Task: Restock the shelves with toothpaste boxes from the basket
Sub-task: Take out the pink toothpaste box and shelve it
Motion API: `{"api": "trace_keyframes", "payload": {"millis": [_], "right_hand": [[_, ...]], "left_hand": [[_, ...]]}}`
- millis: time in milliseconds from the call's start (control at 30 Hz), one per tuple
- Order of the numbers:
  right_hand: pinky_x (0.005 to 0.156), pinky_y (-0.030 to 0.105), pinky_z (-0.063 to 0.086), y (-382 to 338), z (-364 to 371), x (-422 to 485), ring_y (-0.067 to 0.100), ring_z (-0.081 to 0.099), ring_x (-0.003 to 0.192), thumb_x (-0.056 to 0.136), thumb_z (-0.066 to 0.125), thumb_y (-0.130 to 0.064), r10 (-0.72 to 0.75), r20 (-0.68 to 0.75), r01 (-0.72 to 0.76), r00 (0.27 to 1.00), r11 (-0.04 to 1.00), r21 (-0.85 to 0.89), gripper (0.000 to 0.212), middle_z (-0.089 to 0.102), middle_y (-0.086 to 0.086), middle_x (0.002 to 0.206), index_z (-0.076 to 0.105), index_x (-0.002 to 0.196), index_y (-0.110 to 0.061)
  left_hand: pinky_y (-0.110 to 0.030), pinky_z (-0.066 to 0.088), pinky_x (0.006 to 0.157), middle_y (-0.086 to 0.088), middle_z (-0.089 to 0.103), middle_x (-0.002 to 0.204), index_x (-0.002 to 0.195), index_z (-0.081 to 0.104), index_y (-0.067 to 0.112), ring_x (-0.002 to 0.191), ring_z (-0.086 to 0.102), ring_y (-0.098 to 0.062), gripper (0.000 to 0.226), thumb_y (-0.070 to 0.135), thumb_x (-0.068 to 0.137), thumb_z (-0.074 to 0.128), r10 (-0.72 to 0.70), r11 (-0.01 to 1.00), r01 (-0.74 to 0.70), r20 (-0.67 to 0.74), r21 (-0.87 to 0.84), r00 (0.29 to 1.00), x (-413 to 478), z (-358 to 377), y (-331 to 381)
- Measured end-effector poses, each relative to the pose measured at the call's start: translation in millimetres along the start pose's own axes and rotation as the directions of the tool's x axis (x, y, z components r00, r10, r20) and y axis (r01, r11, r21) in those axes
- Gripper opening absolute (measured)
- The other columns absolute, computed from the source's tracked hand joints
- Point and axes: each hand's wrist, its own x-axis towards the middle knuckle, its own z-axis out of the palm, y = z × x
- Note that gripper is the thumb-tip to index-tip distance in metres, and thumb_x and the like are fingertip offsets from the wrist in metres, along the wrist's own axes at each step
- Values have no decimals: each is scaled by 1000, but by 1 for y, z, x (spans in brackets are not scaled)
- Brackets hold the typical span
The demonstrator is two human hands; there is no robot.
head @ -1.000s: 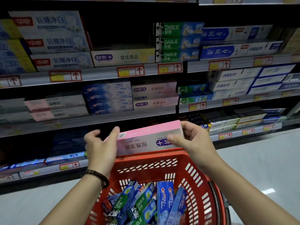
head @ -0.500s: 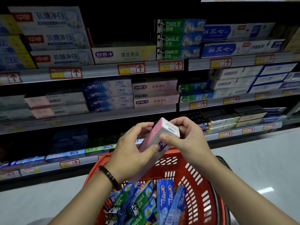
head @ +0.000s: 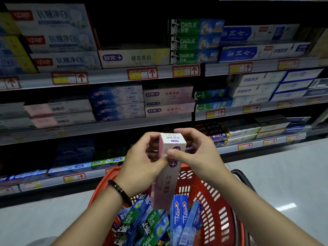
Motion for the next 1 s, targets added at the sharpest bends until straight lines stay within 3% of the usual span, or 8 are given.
{"api": "trace_keyframes", "payload": {"millis": [100,167,300,467,567,667,867,1000], "right_hand": [[91,39,63,3,-6,2,17,73,102,72,98,-37,37,19,-37,999,999,-2,70,76,-4,117,65,134,-29],[93,42,62,5,-10,3,17,73,103,70,97,-47,60,49,-59,997,998,-24,71,76,-3,119,67,132,-31],[95,43,62,8,-17,2,19,75,102,73,96,-35,98,77,-95,992,995,-37,56,78,-3,115,73,123,-27],[98,47,61,15,-20,2,21,76,104,70,100,-31,223,153,-213,963,974,-77,58,78,0,113,73,121,-26],[100,46,60,19,-20,3,17,76,105,69,100,-28,300,189,-285,935,953,-101,63,79,0,114,69,124,-22],[97,44,62,17,-22,3,16,77,102,75,97,-28,338,205,-313,919,939,-143,54,80,-1,111,70,121,-19],[81,42,64,18,-25,4,25,77,94,75,94,-39,407,194,-397,893,914,-90,51,79,8,110,72,115,-16],[76,36,64,12,-24,4,31,79,92,85,87,-22,468,201,-497,861,858,128,48,77,14,116,66,125,-6]], "left_hand": [[-35,63,83,8,77,107,140,49,48,98,75,-12,65,29,87,83,-9,1000,8,-43,-25,999,-1,-1,-1],[-32,64,79,7,77,102,137,53,47,95,76,-13,60,24,89,80,6,999,-9,-72,-36,997,-1,-2,1],[-41,66,77,3,79,98,120,65,39,91,77,-17,44,14,88,81,-13,991,-9,-162,-132,987,0,-4,3],[-53,64,78,-10,79,100,117,63,30,93,78,-30,37,11,89,79,-169,922,32,-326,-385,930,8,-7,2],[-46,64,72,-14,79,102,117,57,23,88,78,-27,32,11,93,76,-283,855,44,-394,-518,874,12,-12,4],[-42,64,71,-15,78,106,118,51,21,86,78,-26,31,13,96,72,-370,783,35,-420,-621,829,14,-17,6],[-37,62,64,-9,78,99,121,49,19,84,77,-23,32,12,98,70,-414,718,-42,-475,-695,776,17,-24,8],[-42,65,70,-13,76,109,131,46,17,90,78,-24,41,13,99,70,-447,695,-55,-491,-717,748,17,-25,8]]}}
